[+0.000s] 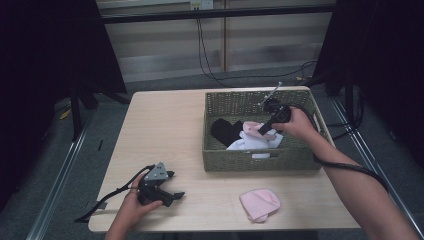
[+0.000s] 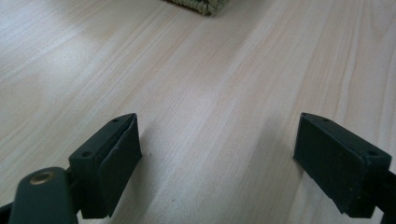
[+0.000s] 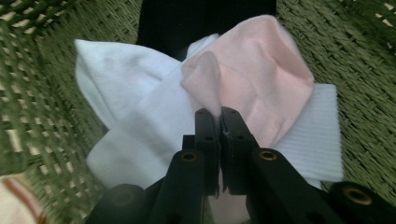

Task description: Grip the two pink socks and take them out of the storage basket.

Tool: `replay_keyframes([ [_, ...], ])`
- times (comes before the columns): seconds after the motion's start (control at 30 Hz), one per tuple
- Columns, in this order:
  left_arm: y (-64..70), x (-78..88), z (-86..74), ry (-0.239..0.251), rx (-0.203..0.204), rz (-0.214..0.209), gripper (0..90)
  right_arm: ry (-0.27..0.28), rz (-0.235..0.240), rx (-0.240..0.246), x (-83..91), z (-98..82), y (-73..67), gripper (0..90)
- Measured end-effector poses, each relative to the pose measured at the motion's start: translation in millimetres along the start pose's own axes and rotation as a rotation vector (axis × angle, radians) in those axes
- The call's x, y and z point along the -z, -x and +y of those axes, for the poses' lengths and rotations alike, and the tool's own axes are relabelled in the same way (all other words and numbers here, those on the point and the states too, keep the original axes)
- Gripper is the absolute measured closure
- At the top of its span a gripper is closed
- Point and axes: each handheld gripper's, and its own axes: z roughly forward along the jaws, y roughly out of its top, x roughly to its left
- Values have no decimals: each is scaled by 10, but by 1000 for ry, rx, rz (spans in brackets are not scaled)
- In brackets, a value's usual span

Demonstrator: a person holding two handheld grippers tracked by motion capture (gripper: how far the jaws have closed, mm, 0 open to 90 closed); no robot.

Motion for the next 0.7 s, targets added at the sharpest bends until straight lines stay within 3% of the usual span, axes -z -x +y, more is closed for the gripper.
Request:
replay_keyframes([
  [0.4, 0, 0, 0, 0, 0, 0, 140, 18, 61, -43, 385, -64, -24, 870],
  [0.7, 0, 0, 0, 0, 0, 0, 140, 22, 70, -34, 706, -66, -52, 870],
])
